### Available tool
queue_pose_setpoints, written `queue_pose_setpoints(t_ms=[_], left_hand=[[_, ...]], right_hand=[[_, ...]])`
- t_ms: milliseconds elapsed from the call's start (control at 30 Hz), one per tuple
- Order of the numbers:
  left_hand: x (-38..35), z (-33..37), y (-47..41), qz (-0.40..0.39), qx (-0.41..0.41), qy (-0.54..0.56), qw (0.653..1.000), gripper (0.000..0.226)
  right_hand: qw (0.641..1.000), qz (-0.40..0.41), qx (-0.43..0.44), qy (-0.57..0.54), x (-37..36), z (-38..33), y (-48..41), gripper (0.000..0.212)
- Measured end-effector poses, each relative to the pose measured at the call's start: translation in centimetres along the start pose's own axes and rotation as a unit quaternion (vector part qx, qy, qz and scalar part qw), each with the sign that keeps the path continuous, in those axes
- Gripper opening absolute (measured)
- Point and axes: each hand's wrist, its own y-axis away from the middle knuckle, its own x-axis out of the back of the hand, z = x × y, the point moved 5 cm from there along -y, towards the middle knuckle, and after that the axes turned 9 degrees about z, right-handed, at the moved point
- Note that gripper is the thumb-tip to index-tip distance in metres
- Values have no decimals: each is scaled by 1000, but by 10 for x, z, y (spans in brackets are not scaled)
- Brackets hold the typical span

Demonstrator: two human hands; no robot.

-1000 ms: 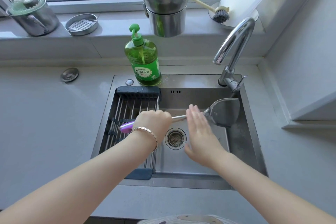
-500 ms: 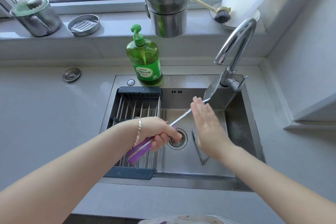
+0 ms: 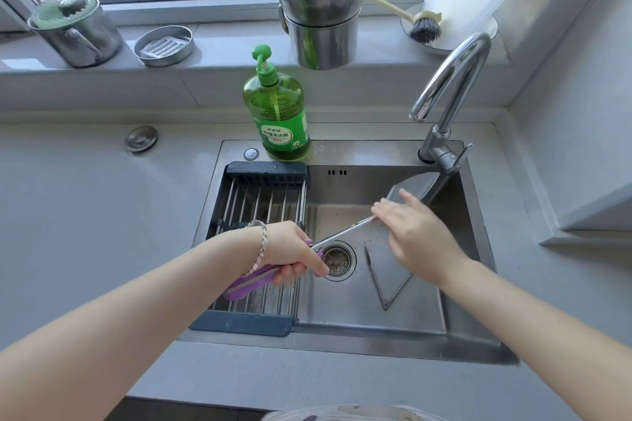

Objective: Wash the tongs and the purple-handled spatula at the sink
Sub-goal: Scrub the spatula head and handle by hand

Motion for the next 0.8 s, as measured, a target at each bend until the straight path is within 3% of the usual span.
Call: queue_pose_setpoints(t_ms=[100,200,333,500,567,633,700,767,800], left_hand=[[12,-3,-1,19,-11,-32,999,25],[27,-3,-2,47,-47,-128,990,23],[43,-2,-4,67,-53,-173,981,30],[49,17,-17,201,-82,-294,931,43],[49,26,-25,247,-106,-302,915,48],[56,30,-30,285,-117,-287,907,50],[67,30,-29,324,-119,-304,888,50],[81,27,-26,354,-111,-328,869,50],[88,26,-26,366,-108,-332,863,50]], right_hand=[[1000,6,-24,10,8,28,1,43],[1000,11,15,-10,13,38,2,20],[997,15,79,-18,9,34,-7,20],[992,64,106,-12,-2,8,-29,24],[995,36,96,-13,-10,-7,-41,22],[999,-36,36,3,-16,-18,-60,21],[983,-152,-96,-20,-19,-16,-85,14],[911,-236,-251,-225,-21,-16,-113,19],[865,-211,-313,-332,-18,-15,-133,19]])
